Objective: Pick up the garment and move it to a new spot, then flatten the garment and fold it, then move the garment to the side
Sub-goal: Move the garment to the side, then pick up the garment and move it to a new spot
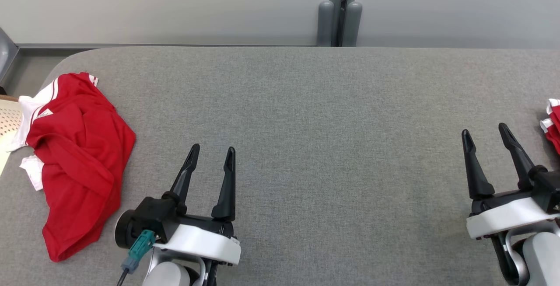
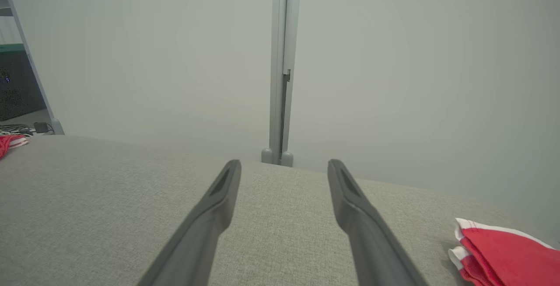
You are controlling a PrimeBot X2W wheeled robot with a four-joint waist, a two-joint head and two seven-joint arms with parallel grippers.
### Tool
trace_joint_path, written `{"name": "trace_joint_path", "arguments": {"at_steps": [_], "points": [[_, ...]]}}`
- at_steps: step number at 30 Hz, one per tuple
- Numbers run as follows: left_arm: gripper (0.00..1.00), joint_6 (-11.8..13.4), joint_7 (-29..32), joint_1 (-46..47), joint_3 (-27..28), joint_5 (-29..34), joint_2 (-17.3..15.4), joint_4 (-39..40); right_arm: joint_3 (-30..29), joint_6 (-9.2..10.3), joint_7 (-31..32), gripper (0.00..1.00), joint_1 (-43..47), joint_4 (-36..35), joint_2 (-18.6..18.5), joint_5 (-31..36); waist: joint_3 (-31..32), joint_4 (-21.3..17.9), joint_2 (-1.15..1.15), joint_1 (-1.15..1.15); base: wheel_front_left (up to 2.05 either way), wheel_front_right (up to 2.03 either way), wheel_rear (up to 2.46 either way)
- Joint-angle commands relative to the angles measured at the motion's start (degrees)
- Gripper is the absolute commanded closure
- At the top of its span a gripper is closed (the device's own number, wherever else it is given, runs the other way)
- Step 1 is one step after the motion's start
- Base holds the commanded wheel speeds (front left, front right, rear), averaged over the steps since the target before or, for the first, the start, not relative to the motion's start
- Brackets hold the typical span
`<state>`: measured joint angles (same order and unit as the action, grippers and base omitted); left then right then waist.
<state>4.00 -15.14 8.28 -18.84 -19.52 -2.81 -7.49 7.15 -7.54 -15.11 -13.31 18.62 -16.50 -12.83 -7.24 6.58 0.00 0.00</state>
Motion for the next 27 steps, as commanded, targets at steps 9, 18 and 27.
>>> {"name": "trace_joint_path", "arguments": {"at_steps": [9,18,27], "points": [[0.0,0.11,-0.01,-2.82,0.12,-0.12,-0.24,0.33,-4.98,0.1,-0.05,0.0,6.73,-5.83,6.81,4.79,1.34,0.9,0.0,0.0,0.0,0.0,0.0],[0.0,0.46,0.0,-3.39,0.68,0.28,-0.2,1.49,-5.94,0.1,-0.05,0.0,8.87,-6.77,8.75,5.67,2.11,0.94,0.0,0.0,0.0,0.0,0.0],[0.0,0.7,0.0,-2.79,-0.02,-0.38,-0.2,1.67,-5.6,0.1,-0.05,0.0,8.87,-6.65,8.17,5.33,1.73,1.26,0.0,0.0,0.0,0.0,0.0]]}}
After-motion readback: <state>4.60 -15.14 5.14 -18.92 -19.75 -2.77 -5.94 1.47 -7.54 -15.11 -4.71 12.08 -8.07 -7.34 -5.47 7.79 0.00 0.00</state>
